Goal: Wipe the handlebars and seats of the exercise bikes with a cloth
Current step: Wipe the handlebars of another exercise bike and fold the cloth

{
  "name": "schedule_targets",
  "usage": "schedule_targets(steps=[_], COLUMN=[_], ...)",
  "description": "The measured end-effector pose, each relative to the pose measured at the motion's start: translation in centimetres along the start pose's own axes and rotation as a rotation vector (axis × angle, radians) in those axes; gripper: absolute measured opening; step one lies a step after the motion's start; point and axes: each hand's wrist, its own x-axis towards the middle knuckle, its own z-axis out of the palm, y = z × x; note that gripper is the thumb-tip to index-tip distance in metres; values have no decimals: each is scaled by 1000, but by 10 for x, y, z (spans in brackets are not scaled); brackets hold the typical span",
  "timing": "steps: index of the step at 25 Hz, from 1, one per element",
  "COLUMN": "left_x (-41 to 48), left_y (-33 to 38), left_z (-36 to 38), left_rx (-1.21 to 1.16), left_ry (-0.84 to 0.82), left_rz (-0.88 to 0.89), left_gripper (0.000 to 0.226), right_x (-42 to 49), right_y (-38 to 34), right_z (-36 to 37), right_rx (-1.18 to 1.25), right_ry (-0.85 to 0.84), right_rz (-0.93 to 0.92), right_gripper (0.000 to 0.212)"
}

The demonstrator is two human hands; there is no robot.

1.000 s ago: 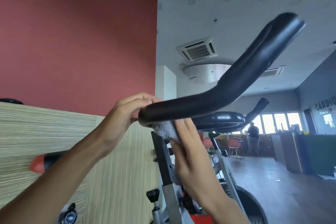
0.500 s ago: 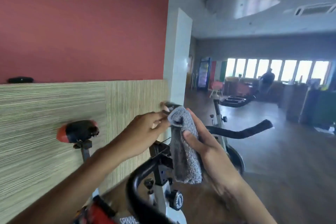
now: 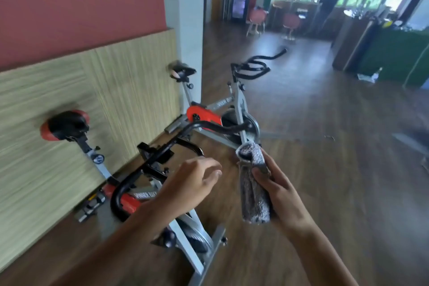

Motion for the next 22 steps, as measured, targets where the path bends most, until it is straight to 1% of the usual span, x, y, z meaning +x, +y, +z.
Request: schedule_targets(steps=[3, 5, 6, 8, 11, 14, 18, 22], left_x=[-5, -4, -4, 1, 21, 57, 118, 171], left_y=[43, 65, 76, 87, 89, 75, 36, 4], left_z=[25, 48, 60, 81, 102, 110, 111, 107], left_rx=[-6, -31, -48, -63, -67, -53, -67, -103], left_ry=[-52, -69, -92, -131, -175, -170, -161, -70], left_rz=[-3, 10, 19, 49, 84, 78, 36, -37], left_gripper=[27, 25, 25, 24, 26, 25, 26, 25], right_x=[-38, -58, -68, -78, -79, -47, 30, 108], right_y=[-21, -24, -24, -21, -16, -11, 3, 14], right_z=[-47, -74, -86, -107, -128, -140, -149, -151], right_rx=[37, 19, 18, 34, 34, 14, -6, 22], right_ry=[97, 159, 204, 290, 355, 359, 336, 311], right_rz=[8, 4, 7, 19, 42, 68, 93, 151], right_gripper=[56, 70, 71, 57, 46, 41, 39, 40])
